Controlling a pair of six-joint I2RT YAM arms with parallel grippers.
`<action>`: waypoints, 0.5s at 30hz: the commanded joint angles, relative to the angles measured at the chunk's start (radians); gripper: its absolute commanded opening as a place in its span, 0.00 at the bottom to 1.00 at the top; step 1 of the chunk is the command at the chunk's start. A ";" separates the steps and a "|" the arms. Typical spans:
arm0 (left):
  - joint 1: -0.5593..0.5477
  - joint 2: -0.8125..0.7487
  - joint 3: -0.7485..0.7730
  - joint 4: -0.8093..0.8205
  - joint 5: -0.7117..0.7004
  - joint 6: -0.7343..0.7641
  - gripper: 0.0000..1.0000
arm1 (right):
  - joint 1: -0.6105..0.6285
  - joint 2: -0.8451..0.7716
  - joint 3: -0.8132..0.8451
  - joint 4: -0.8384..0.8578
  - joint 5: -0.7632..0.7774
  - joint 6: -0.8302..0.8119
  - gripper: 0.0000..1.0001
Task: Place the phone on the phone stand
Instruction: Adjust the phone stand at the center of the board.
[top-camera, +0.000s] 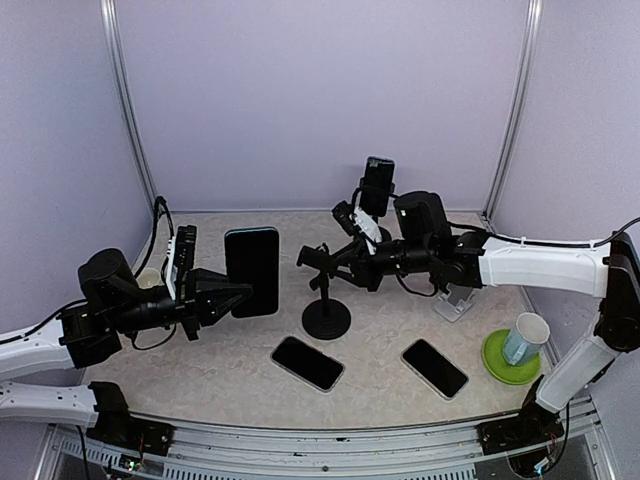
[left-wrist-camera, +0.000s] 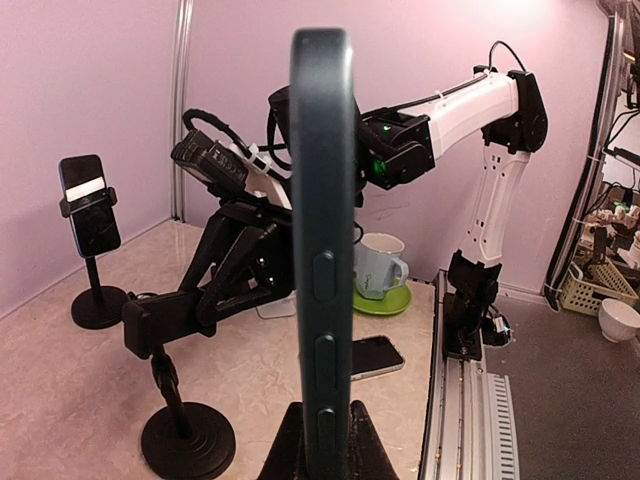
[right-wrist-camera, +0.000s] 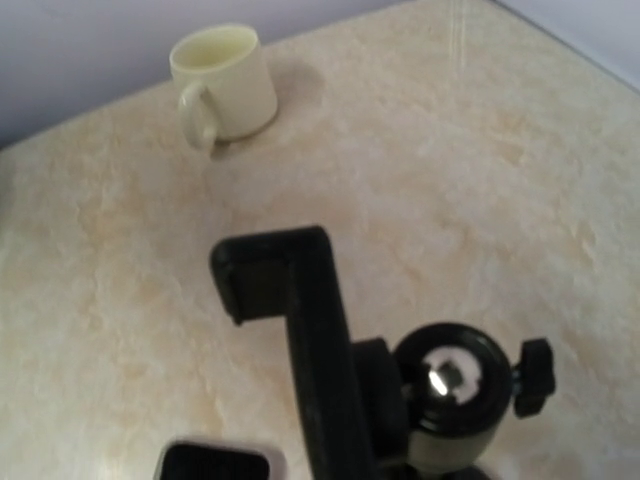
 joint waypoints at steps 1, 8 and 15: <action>0.000 -0.020 0.002 0.063 0.008 0.005 0.00 | -0.017 0.022 0.053 -0.269 0.076 -0.075 0.02; -0.001 -0.012 -0.003 0.077 0.013 -0.004 0.00 | -0.017 0.048 0.161 -0.450 0.140 -0.119 0.08; -0.004 -0.001 0.002 0.084 0.015 -0.006 0.00 | 0.022 0.023 0.198 -0.446 0.274 -0.159 0.56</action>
